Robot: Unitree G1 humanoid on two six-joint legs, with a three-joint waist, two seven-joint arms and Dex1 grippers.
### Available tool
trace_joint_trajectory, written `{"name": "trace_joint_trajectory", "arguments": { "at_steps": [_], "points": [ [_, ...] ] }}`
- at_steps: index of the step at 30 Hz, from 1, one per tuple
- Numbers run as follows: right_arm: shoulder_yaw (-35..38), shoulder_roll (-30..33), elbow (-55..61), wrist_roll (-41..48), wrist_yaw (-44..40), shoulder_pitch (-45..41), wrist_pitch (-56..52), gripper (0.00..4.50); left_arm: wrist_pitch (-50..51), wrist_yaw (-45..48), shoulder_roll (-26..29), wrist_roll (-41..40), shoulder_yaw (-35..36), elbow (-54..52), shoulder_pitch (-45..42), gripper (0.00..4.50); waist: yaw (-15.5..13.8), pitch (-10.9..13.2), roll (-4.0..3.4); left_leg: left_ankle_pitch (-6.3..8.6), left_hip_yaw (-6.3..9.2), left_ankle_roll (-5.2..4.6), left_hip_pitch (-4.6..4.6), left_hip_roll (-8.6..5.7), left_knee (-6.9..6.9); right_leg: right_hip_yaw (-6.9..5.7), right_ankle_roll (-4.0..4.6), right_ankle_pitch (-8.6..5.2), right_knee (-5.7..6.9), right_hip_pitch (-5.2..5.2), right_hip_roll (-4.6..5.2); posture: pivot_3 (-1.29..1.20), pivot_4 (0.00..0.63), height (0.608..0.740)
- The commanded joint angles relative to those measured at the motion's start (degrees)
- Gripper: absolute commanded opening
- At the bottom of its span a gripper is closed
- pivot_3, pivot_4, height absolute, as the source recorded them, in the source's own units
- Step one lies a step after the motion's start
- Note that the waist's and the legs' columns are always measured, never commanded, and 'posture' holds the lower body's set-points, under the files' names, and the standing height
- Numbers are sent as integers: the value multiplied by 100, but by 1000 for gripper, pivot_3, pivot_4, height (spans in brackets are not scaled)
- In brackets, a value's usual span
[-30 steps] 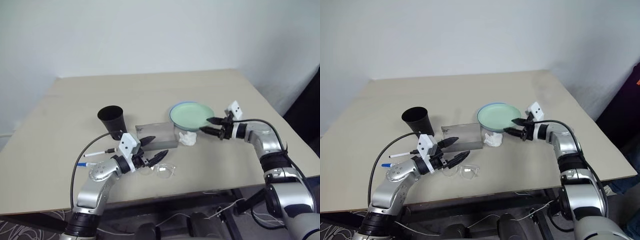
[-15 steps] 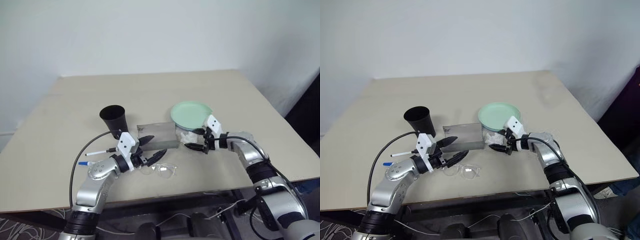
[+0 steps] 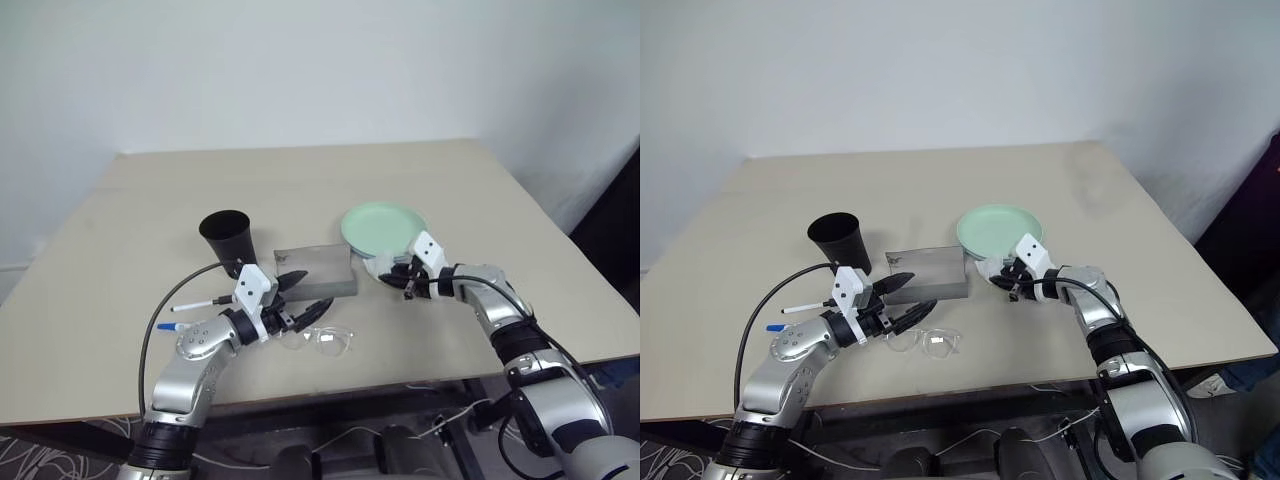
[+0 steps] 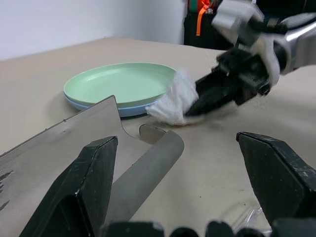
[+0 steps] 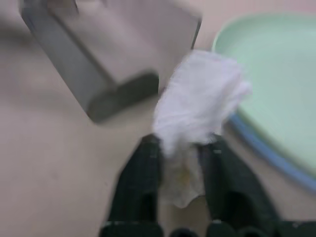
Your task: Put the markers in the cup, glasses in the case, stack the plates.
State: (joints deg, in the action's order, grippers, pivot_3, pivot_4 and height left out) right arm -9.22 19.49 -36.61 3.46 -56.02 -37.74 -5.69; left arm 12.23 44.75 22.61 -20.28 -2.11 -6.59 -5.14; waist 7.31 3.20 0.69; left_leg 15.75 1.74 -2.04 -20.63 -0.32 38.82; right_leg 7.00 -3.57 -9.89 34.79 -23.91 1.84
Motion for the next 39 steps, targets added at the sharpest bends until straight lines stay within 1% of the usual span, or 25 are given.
{"name": "trace_joint_trajectory", "arguments": {
  "at_steps": [1, 4, 7, 13, 16, 19, 20, 21, 23, 24, 27, 30, 34, 36, 39],
  "points": [
    [436, 89, 548, 490, -114, -352, -217, 636, -121, -2, 13, -21, 59, -165, -48, 4108, 2, 0, 0, 0, 1, 0, 1, 0, 0, -1, 0, 0, 0, 1, 0, 0, 0, 737],
    [687, 76, 357, 574, 201, -718, -396, 636, -127, 16, 30, -19, 60, -158, -41, 4108, 6, 2, -4, 0, 0, 0, 2, 0, 0, 0, 1, 1, 2, 0, 0, 0, 0, 737],
    [746, 35, -275, 350, 627, -1169, -206, 636, -132, 31, 37, -15, 54, -138, -64, 4108, 5, 1, -3, 0, 1, 0, 5, 1, 0, -3, 3, 1, 2, 1, 0, 0, 0, 737],
    [384, -117, -1972, -449, 1570, -1867, 635, 636, -124, 42, 29, 1, 25, -127, -137, 4108, 2, 0, 0, 0, 3, 0, 1, 0, -5, -4, 3, 1, -5, 1, 0, 0, 0, 737],
    [207, -190, -2537, -782, 1944, -2031, 1135, 636, -126, 37, 31, 2, 33, -133, -139, 4108, 12, 0, -1, 0, -2, 0, -3, -2, -7, 1, 2, 1, -8, -2, 1, 0, 0, 737],
    [281, -270, -2860, -739, 1812, -2132, 1299, 1233, -113, 24, 38, -1, 47, -152, -142, 4108, 20, 0, -1, 0, -2, 0, -3, -2, -8, 3, 3, 2, -6, -4, 1, 0, 0, 737],
    [302, -283, -2920, -739, 1827, -2146, 1361, 1522, -108, 22, 44, -3, 53, -158, -143, 4108, 21, 0, -1, 0, -2, 0, -1, -1, -8, 2, 3, 2, -5, -3, 1, 0, 0, 737],
    [321, -283, -2956, -741, 1861, -2151, 1409, 1943, -105, 21, 50, 0, 55, -161, -145, 4108, 22, 0, -1, 0, -1, 0, 1, -1, -8, 2, 3, 2, -4, -1, 1, 0, 0, 737],
    [344, -274, -2949, -738, 1865, -2119, 1542, 2586, -88, 56, 102, 24, 39, -161, -161, 4108, 24, 0, -1, 0, 1, 0, 3, -1, -7, 2, 3, 2, -2, 1, 0, 0, 0, 737],
    [355, -266, -2917, -734, 1865, -2090, 1608, 2586, -83, 111, 162, 55, 14, -151, -182, 4108, 26, 0, -1, 0, 2, -1, 4, -1, -7, 1, 3, 2, -2, 1, 0, 0, 0, 737],
    [428, -191, -2739, -655, 1732, -1951, 1851, 2586, -88, 317, 380, 166, -71, 2, -374, 4108, 39, 0, -2, -1, 4, -1, 4, -1, -7, 0, 3, 2, 0, 1, -1, 0, 0, 737],
    [561, -94, -2414, -479, 1392, -1723, 2017, 2586, -80, 823, 751, 245, -223, 292, -739, 4108, 33, 0, -2, -1, 11, -1, 4, -3, -5, -5, 3, 2, -1, 5, -1, 0, 0, 737],
    [747, -27, -1615, 33, 443, -1270, 1900, 2586, -86, 1705, 1194, 263, -533, 636, -1236, 4108, 45, 0, -3, -1, 14, -1, 5, -4, -6, -7, 1, 0, -6, 10, -1, 0, 0, 737],
    [765, 33, -913, 410, -252, -907, 1530, 2586, -105, 2223, 1427, 365, -763, 852, -1532, 4108, 43, 1, -3, -1, 16, -1, 2, -5, -7, -8, -1, -1, -7, 9, -1, 0, 0, 737],
    [662, 152, 108, 735, -859, -355, 1021, 2586, -253, 2898, 1643, 600, -1149, 1200, -1978, 4108, 39, 1, -3, -1, 22, -1, 3, -4, -8, -12, -2, -1, -4, 8, -2, 0, 0, 737]
  ]
}}
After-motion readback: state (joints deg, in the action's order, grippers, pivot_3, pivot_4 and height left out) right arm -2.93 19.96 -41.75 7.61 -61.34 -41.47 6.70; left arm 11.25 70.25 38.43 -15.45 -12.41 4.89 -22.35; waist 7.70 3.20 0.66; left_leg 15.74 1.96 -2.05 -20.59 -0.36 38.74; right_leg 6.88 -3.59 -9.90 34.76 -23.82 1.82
